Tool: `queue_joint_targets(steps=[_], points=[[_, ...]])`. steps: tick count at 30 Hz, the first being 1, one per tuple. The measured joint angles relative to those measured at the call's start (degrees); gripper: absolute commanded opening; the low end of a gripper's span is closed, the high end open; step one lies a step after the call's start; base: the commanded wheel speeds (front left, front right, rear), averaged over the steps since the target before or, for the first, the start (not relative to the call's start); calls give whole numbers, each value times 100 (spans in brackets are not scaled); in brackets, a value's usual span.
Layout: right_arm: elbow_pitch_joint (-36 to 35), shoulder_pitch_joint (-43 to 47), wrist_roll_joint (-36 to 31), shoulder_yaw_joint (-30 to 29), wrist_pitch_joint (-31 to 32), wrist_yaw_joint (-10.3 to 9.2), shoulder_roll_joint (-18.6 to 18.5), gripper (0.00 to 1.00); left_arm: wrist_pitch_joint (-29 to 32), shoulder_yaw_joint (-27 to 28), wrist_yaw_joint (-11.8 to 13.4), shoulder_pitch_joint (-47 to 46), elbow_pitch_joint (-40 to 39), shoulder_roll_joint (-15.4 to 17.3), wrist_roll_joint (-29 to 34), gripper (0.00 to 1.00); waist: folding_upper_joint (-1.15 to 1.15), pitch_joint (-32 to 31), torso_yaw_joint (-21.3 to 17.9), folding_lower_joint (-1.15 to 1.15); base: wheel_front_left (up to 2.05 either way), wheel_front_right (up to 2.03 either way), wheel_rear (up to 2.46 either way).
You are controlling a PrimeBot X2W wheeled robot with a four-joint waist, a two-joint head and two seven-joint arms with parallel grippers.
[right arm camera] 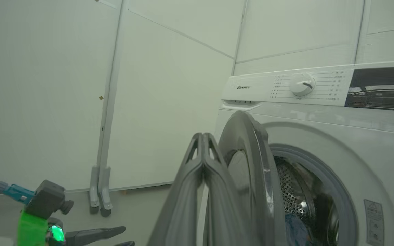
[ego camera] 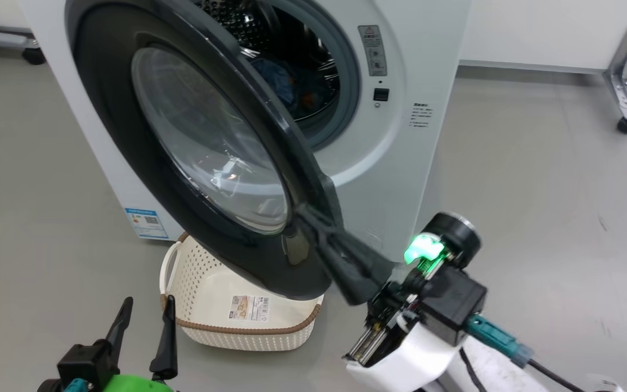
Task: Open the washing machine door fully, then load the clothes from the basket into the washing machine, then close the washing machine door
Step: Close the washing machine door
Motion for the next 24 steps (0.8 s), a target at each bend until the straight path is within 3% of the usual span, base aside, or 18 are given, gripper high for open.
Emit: queue_joint_targets(steps=[4,10,24], points=[[500,67,198,242,1,0,14,0,0,-116,-48,-12,-12,-20,80,100,0,54,191,0,0,0,0],[1158,258,360,38,2,0,21,0,0,-220,-100,-116,-60,-64,83,100,0,175,492,0,0,0,0],[1715,-37,515,-397,2,0,99,0,0,-448,-176,-343,-172,-193,85,100,0,544,1036,0,0,0,0]])
